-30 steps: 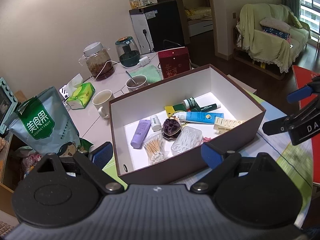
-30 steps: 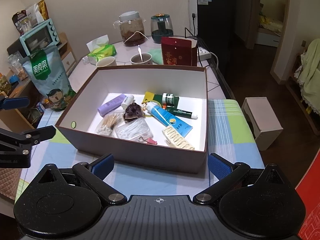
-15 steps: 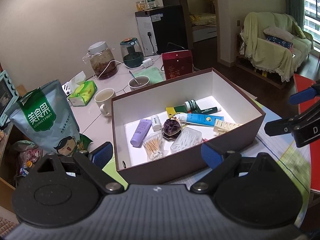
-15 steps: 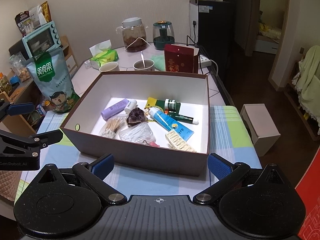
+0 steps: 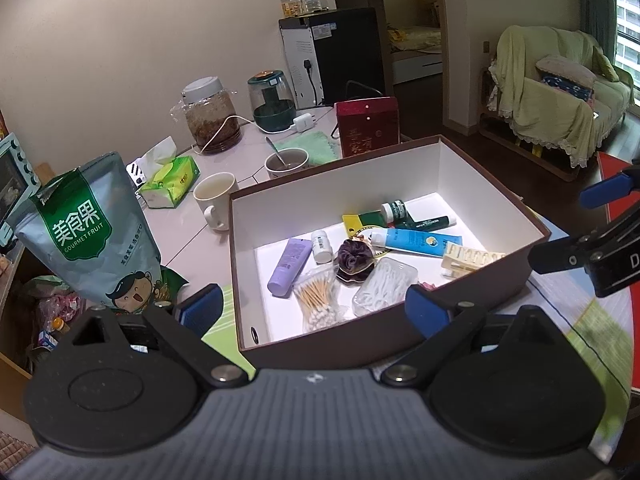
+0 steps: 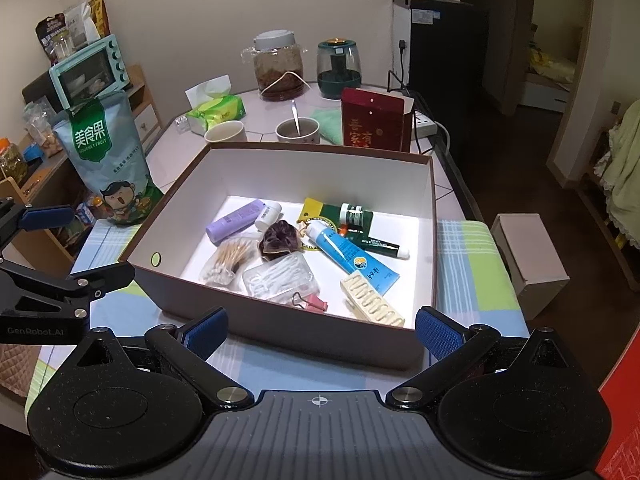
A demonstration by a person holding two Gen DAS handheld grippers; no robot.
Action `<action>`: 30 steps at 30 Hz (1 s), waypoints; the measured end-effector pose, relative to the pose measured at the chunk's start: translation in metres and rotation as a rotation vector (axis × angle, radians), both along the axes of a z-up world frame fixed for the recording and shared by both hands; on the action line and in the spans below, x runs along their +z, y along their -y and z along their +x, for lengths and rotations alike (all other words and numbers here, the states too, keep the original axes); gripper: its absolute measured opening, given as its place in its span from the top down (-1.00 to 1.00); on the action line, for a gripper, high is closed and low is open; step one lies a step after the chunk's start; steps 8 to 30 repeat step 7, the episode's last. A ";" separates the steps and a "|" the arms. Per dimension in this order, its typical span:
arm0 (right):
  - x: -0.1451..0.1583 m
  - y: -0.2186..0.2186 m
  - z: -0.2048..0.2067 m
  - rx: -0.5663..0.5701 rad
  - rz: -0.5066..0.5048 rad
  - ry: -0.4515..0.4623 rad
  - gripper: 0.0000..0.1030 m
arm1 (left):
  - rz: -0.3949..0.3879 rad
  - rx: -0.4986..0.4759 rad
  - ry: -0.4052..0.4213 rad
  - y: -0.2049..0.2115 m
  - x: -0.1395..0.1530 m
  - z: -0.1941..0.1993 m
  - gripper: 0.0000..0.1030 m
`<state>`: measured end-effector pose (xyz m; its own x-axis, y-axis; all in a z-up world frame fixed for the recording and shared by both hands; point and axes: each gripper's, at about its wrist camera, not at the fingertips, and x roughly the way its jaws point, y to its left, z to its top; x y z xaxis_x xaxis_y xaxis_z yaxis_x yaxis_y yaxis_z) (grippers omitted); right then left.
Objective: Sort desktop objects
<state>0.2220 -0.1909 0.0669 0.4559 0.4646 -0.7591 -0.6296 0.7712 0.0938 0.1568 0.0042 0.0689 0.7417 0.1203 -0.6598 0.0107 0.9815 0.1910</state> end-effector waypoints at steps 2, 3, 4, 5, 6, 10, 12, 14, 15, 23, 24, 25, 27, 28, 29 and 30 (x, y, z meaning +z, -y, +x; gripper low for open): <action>-0.002 -0.004 0.005 0.004 -0.004 -0.003 -0.98 | -0.003 0.010 0.007 -0.003 -0.001 0.003 -0.88; -0.003 -0.005 0.007 0.006 -0.006 -0.005 -0.98 | -0.005 0.018 0.013 -0.005 -0.002 0.005 -0.88; -0.004 -0.007 0.009 0.008 -0.008 -0.007 -0.98 | -0.007 0.025 0.019 -0.007 -0.002 0.007 -0.88; -0.005 -0.009 0.011 0.008 -0.010 -0.008 -0.98 | -0.008 0.033 0.025 -0.009 -0.003 0.010 -0.88; -0.006 -0.010 0.014 0.009 -0.012 -0.010 -0.98 | -0.010 0.041 0.031 -0.011 -0.003 0.012 -0.88; -0.007 -0.012 0.016 0.008 -0.014 -0.011 -0.98 | -0.013 0.053 0.033 -0.013 -0.004 0.014 -0.88; -0.007 -0.012 0.016 0.008 -0.014 -0.011 -0.98 | -0.013 0.053 0.033 -0.013 -0.004 0.014 -0.88; -0.007 -0.012 0.016 0.008 -0.014 -0.011 -0.98 | -0.013 0.053 0.033 -0.013 -0.004 0.014 -0.88; -0.007 -0.012 0.016 0.008 -0.014 -0.011 -0.98 | -0.013 0.053 0.033 -0.013 -0.004 0.014 -0.88; -0.007 -0.012 0.016 0.008 -0.014 -0.011 -0.98 | -0.013 0.053 0.033 -0.013 -0.004 0.014 -0.88; -0.007 -0.012 0.016 0.008 -0.014 -0.011 -0.98 | -0.013 0.053 0.033 -0.013 -0.004 0.014 -0.88; -0.007 -0.012 0.016 0.008 -0.014 -0.011 -0.98 | -0.013 0.053 0.033 -0.013 -0.004 0.014 -0.88; -0.007 -0.012 0.016 0.008 -0.014 -0.011 -0.98 | -0.013 0.053 0.033 -0.013 -0.004 0.014 -0.88; -0.007 -0.012 0.016 0.008 -0.014 -0.011 -0.98 | -0.013 0.053 0.033 -0.013 -0.004 0.014 -0.88; -0.007 -0.012 0.016 0.008 -0.014 -0.011 -0.98 | -0.013 0.053 0.033 -0.013 -0.004 0.014 -0.88; -0.007 -0.012 0.016 0.008 -0.014 -0.011 -0.98 | -0.013 0.053 0.033 -0.013 -0.004 0.014 -0.88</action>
